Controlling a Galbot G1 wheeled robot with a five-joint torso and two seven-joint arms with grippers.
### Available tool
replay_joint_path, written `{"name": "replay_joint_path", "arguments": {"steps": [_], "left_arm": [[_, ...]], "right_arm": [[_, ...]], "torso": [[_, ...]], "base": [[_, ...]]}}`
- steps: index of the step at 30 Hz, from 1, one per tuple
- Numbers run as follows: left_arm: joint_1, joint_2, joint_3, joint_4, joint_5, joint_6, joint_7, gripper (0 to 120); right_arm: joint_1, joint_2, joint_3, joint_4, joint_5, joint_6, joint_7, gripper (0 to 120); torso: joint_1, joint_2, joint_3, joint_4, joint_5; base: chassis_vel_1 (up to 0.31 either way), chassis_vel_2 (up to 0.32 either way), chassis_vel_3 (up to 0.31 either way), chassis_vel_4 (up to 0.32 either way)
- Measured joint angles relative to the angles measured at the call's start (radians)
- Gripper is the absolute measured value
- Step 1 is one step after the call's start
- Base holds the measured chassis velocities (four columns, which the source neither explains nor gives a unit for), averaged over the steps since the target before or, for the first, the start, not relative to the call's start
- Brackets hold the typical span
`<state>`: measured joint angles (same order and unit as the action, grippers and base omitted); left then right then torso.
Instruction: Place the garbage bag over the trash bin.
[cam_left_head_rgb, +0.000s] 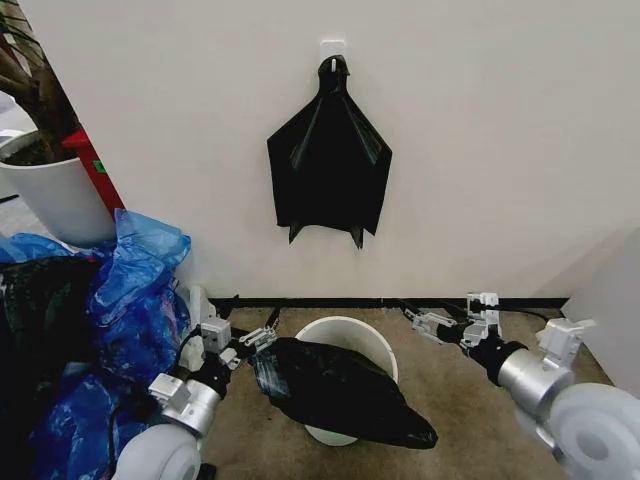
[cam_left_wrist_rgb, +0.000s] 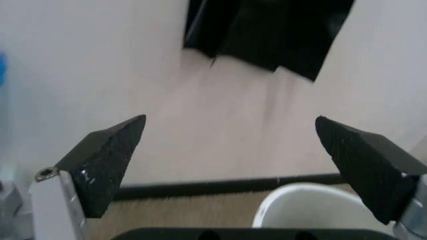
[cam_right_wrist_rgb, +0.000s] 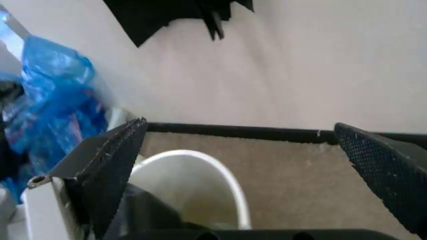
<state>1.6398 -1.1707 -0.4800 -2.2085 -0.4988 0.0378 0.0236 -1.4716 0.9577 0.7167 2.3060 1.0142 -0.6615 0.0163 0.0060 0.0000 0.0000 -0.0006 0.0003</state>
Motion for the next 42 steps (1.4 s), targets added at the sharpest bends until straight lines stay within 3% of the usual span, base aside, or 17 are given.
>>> {"name": "replay_joint_path", "arguments": {"steps": [2, 4, 7, 9, 15, 17, 19, 23, 28, 35, 42], "left_arm": [[0.016, 0.001, -0.009, -0.003, -0.011, 0.011, -0.003, 100], [0.036, 0.006, -0.022, -0.003, -0.016, 0.02, -0.002, 100], [0.072, -0.011, -0.049, -0.006, 0.01, 0.007, 0.009, 100], [0.078, -0.018, -0.054, -0.009, 0.015, 0.005, 0.01, 100], [0.1, -0.06, -0.088, -0.05, -0.005, 0.018, -0.004, 100], [0.102, -0.06, -0.096, -0.053, -0.013, 0.02, -0.007, 100], [0.103, -0.055, -0.139, -0.075, -0.056, 0.051, -0.023, 100], [0.082, -0.032, -0.198, -0.104, -0.116, 0.121, -0.061, 100], [0.078, 0.0, -0.248, -0.151, -0.171, 0.199, -0.096, 100], [0.091, 0.022, -0.308, -0.222, -0.262, 0.277, -0.143, 100], [0.083, 0.018, -0.31, -0.238, -0.271, 0.286, -0.15, 100]], "right_arm": [[0.014, -0.033, 0.002, -0.028, 0.011, 0.001, -0.021, 100], [0.048, -0.094, -0.009, -0.095, 0.025, 0.007, -0.061, 100], [0.136, -0.173, -0.091, -0.21, 0.026, 0.024, -0.155, 100], [0.162, -0.185, -0.116, -0.234, 0.011, 0.025, -0.176, 100], [0.441, -0.249, -0.385, -0.372, -0.011, -0.002, -0.254, 100], [0.469, -0.251, -0.415, -0.386, -0.001, -0.011, -0.255, 100], [0.611, -0.253, -0.561, -0.454, 0.035, -0.054, -0.254, 100], [0.808, -0.203, -0.739, -0.548, 0.068, -0.071, -0.211, 100], [0.914, -0.176, -0.882, -0.618, 0.115, -0.073, -0.153, 100], [0.938, -0.213, -0.982, -0.645, 0.113, -0.073, -0.18, 100], [0.923, -0.192, -1.018, -0.676, 0.09, -0.074, -0.159, 100]], "torso": [[0.0, 0.0, 0.0, 0.001, 0.0001], [0.0, 0.0, 0.0, -0.0003, -0.0009], [0.0, 0.0, 0.0, 0.0, 0.0001], [0.0, 0.0, 0.0, 0.0002, -0.0001], [0.0, 0.0, 0.0, 0.0003, -0.0011], [0.0, 0.0, 0.0, 0.0002, -0.0006], [0.0, 0.0, 0.0, 0.0004, -0.0001], [0.0, 0.0, 0.0, 0.0005, -0.0005], [0.0, 0.0, 0.0, 0.0006, -0.0006], [0.0, 0.0, 0.0, -0.0001, -0.0002], [0.0, 0.0, 0.0, 0.0001, -0.0003]], "base": [[0.0, 0.0, 0.0, 0.0], [0.0, 0.0, 0.0, 0.0], [0.0, 0.0, 0.0, 0.0], [0.0, 0.0, 0.0, 0.0], [0.0, 0.0, 0.0, 0.0], [0.0, 0.0, 0.0, 0.0], [0.0, 0.0, 0.0, 0.0], [0.0, 0.0, 0.0, 0.0], [0.0, 0.0, 0.0, 0.0], [0.0, 0.0, 0.0, 0.0], [0.0, 0.0, 0.0, 0.0]]}}
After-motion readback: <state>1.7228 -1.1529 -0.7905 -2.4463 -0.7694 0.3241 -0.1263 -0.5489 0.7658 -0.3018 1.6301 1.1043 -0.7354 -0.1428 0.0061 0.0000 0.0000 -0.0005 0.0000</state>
